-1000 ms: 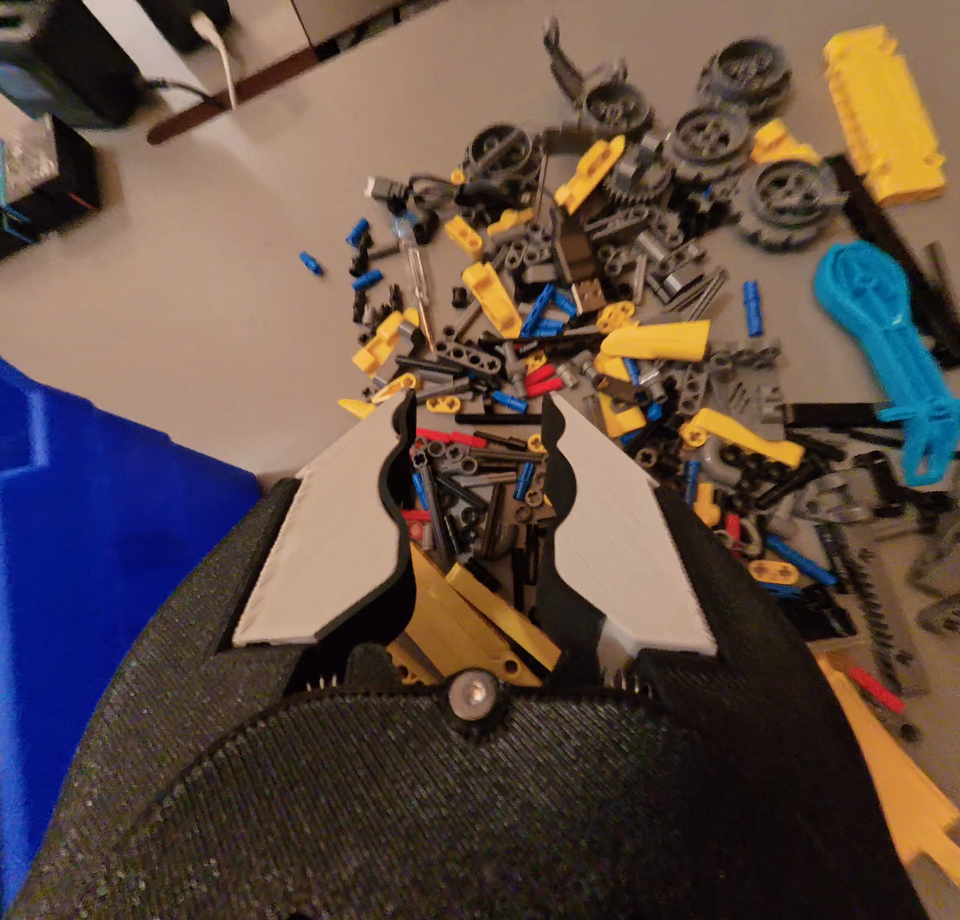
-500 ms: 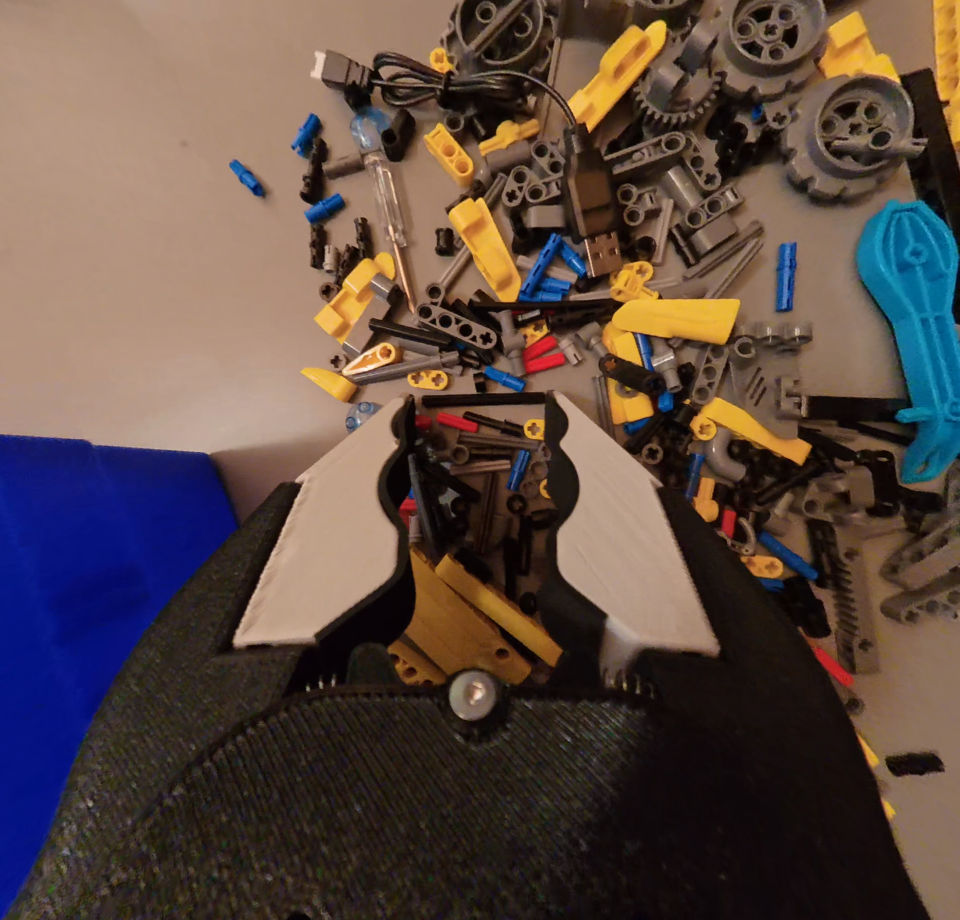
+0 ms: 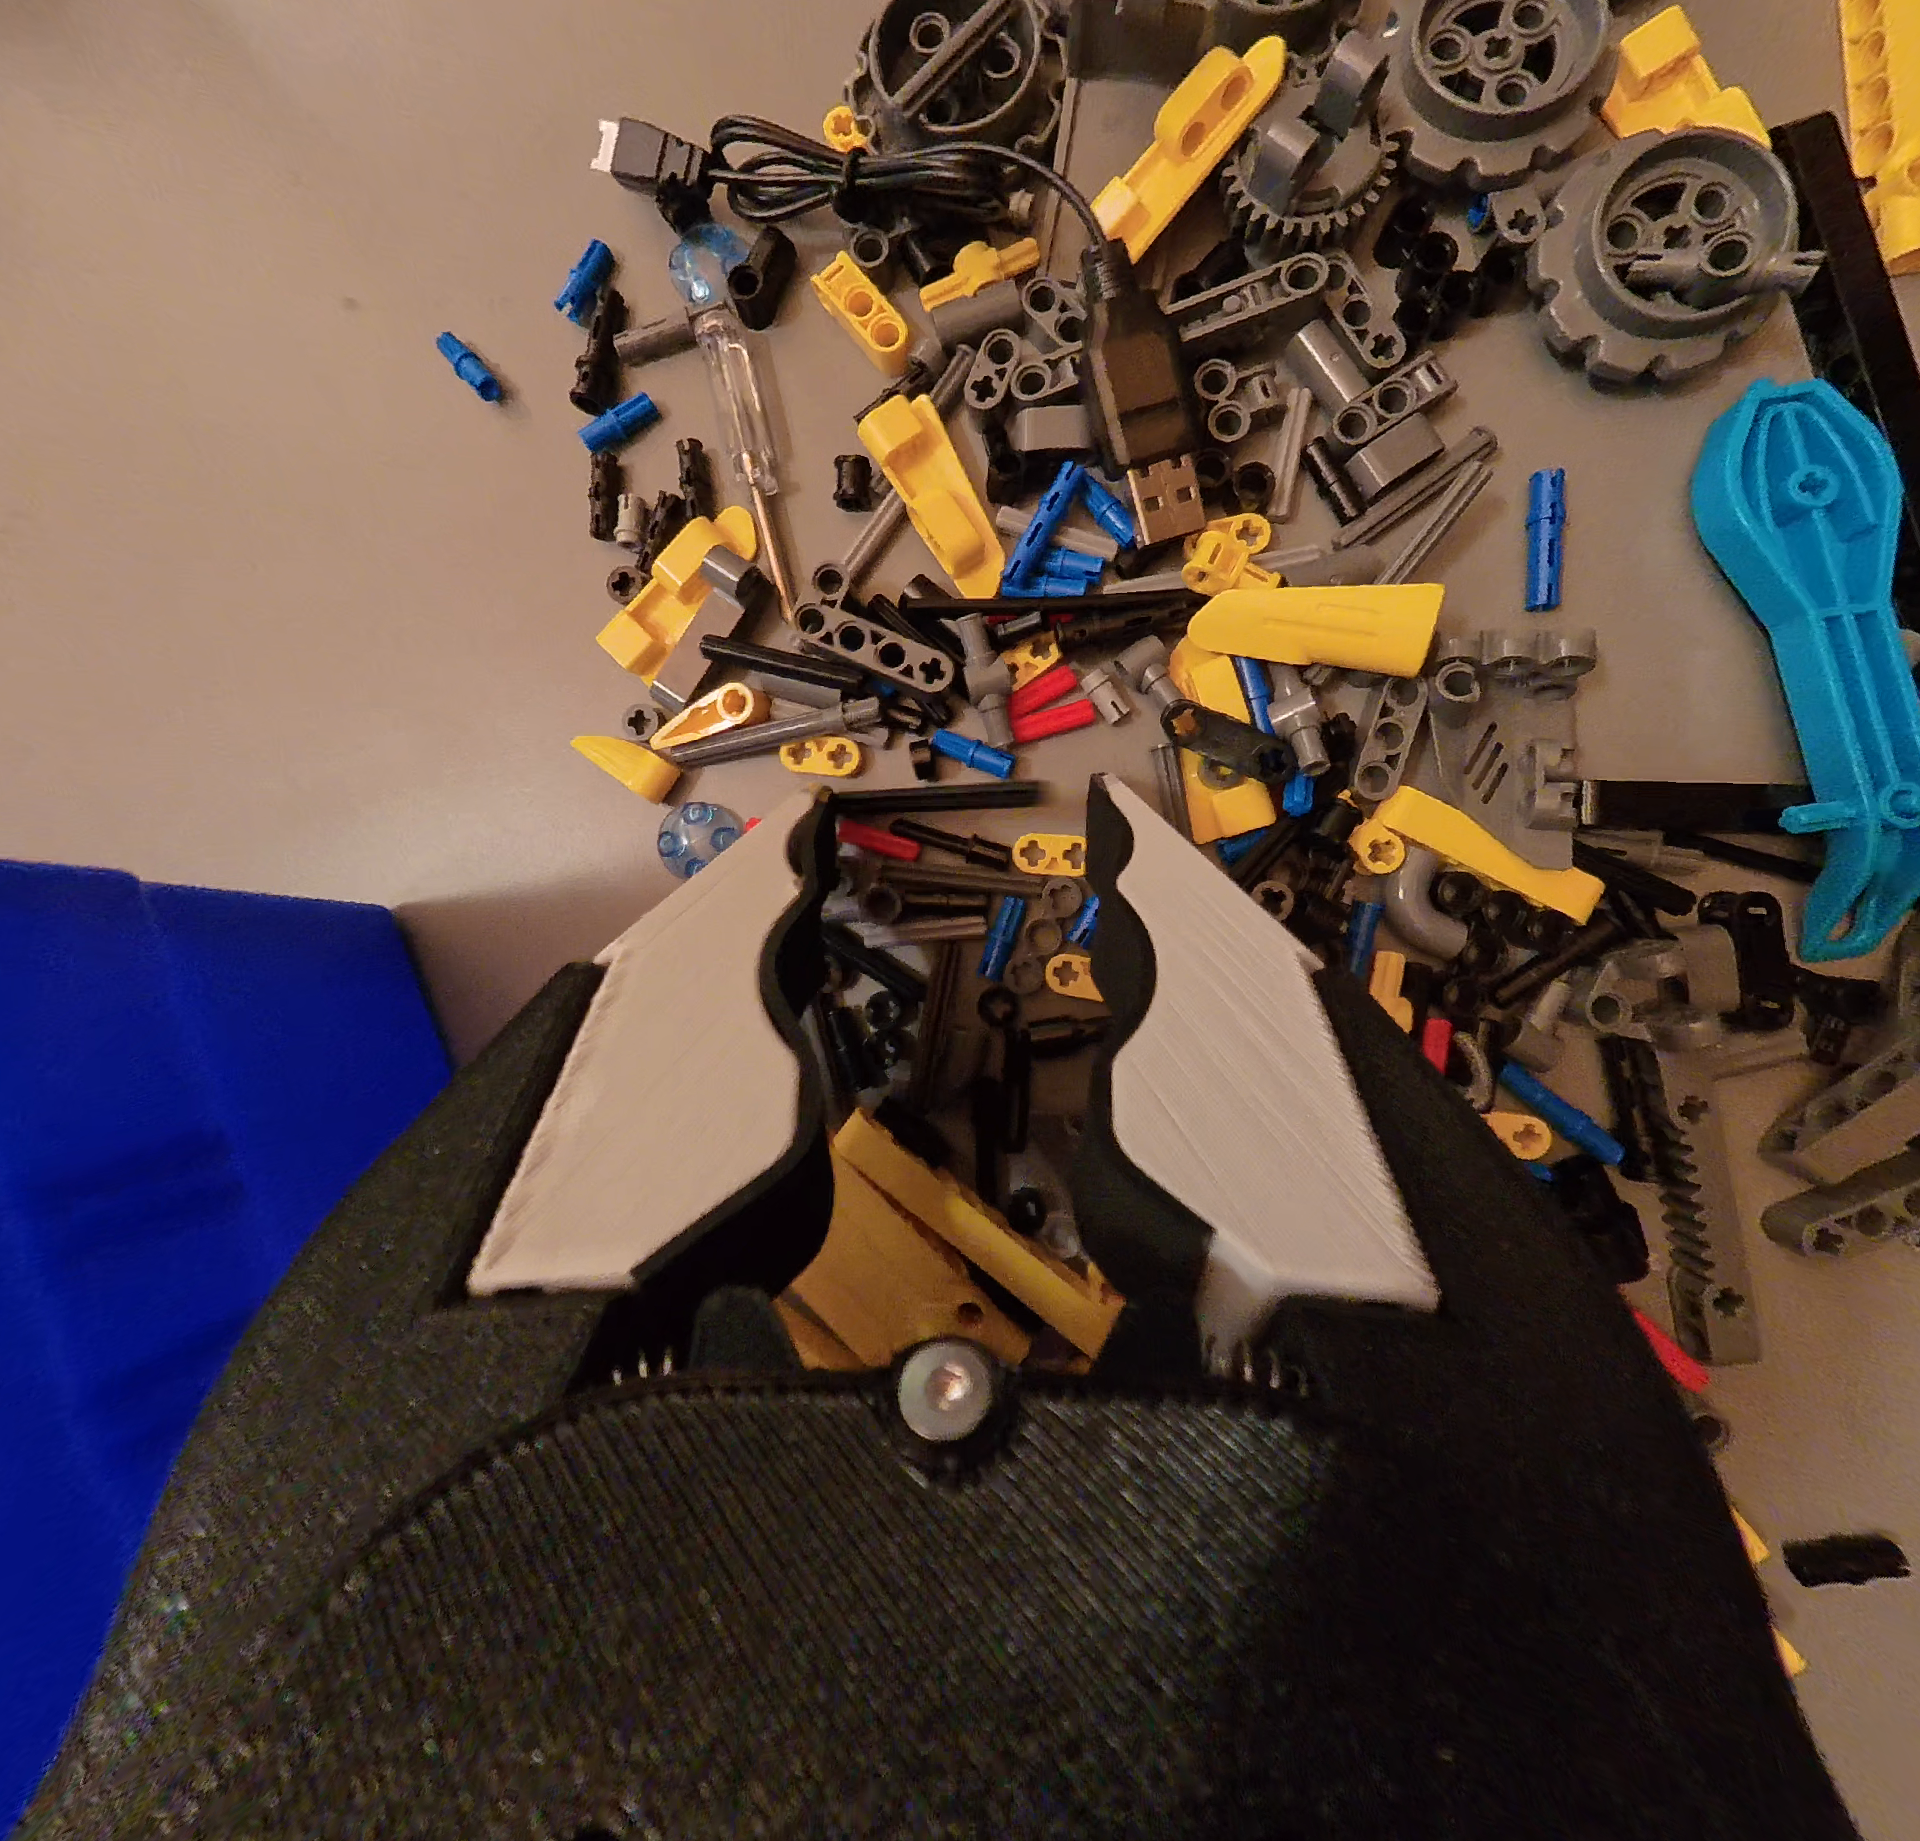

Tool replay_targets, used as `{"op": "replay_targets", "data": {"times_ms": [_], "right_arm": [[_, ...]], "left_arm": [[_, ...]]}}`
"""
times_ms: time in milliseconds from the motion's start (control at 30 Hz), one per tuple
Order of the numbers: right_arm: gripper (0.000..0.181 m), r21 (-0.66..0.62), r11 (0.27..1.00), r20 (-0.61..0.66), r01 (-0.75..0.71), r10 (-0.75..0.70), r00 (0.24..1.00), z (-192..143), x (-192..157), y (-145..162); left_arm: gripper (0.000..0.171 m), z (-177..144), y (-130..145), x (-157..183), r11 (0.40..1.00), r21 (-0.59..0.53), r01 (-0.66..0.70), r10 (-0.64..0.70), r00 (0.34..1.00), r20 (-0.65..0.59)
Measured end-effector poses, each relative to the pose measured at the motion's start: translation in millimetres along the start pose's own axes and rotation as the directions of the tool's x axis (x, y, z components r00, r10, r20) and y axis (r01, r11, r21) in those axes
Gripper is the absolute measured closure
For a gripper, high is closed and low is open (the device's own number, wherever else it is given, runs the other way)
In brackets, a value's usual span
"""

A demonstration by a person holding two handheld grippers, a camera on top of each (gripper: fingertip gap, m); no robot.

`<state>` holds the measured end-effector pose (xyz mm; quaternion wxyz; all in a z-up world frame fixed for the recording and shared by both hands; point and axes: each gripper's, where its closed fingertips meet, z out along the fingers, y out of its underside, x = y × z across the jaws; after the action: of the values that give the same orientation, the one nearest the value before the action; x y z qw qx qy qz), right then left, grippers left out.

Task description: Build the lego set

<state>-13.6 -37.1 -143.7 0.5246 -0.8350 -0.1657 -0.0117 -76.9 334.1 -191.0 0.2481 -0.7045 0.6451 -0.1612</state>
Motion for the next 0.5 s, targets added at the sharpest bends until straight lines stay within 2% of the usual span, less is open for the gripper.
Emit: {"op": "replay_targets", "data": {"times_ms": [233,500], "right_arm": [[0.147,-0.002,1.000,-0.005,0.000,0.000,1.000,0.3,0.4,0.0],[0.147,-0.003,1.000,-0.005,-0.001,0.001,1.000,0.4,0.6,0.2]], "left_arm": [[0.127,0.8,1.8,-0.6,1.000,0.026,0.017,-0.016,0.999,-0.035],[0.142,-3.6,-1.6,-3.1,0.997,0.077,-0.028,0.028,1.000,0.000]]}}
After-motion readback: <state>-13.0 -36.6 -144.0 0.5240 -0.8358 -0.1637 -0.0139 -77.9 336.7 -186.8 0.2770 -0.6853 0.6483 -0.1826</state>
